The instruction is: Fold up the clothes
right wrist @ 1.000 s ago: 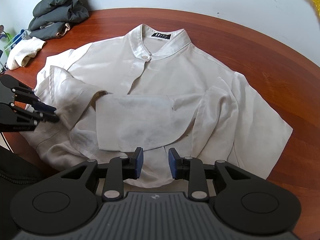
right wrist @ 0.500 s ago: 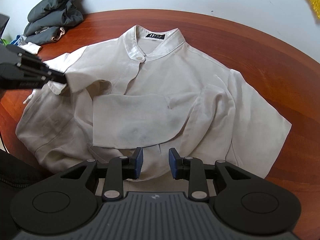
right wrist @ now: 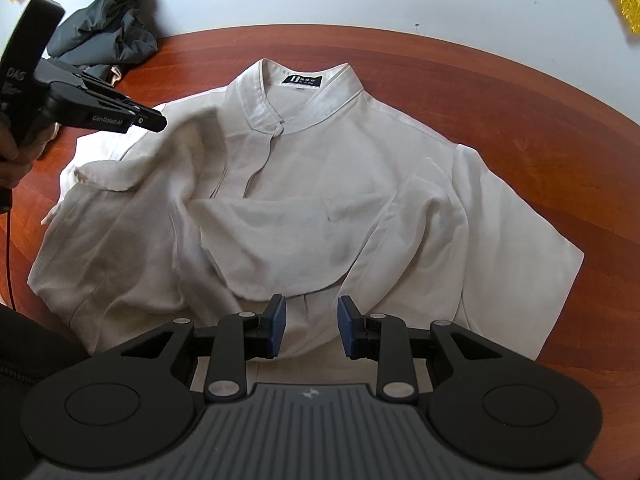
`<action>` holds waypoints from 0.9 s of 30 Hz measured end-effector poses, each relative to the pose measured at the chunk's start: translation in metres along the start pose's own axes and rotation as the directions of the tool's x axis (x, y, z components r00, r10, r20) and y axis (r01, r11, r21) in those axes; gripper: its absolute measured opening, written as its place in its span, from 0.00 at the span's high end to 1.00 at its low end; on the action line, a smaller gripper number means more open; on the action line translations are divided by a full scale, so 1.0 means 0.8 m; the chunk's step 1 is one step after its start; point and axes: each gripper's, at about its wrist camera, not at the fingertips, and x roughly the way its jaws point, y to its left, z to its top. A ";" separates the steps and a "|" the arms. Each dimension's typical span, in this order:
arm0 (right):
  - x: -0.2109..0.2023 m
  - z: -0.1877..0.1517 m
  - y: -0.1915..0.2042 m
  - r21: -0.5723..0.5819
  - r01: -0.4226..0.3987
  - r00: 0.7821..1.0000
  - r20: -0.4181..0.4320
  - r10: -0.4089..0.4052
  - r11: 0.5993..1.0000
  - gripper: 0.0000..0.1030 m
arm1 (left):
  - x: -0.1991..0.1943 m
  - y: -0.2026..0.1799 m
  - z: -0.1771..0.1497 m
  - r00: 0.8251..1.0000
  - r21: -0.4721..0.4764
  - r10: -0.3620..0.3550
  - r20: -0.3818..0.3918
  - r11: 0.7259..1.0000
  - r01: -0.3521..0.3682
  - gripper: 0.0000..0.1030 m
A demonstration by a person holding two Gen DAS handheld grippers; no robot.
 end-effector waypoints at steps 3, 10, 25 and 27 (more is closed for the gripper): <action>-0.001 0.007 -0.005 0.012 0.015 1.000 0.007 -0.015 1.000 0.67 | 0.001 0.014 -0.001 1.000 -0.036 -0.003 -0.003 0.999 0.003 0.87; 0.003 0.016 -0.022 0.025 0.042 0.999 0.007 -0.042 0.999 0.65 | -0.010 0.037 -0.018 1.000 -0.060 -0.006 -0.015 0.998 0.005 0.76; 0.017 0.030 -0.043 0.027 0.062 0.998 -0.010 -0.062 0.998 0.62 | -0.039 0.046 -0.069 0.994 -0.064 -0.093 -0.065 0.994 0.089 0.69; 0.019 0.030 -0.042 0.028 0.057 0.998 -0.014 -0.057 0.998 0.62 | -0.041 0.044 -0.074 0.992 -0.065 -0.102 -0.069 0.993 0.097 0.69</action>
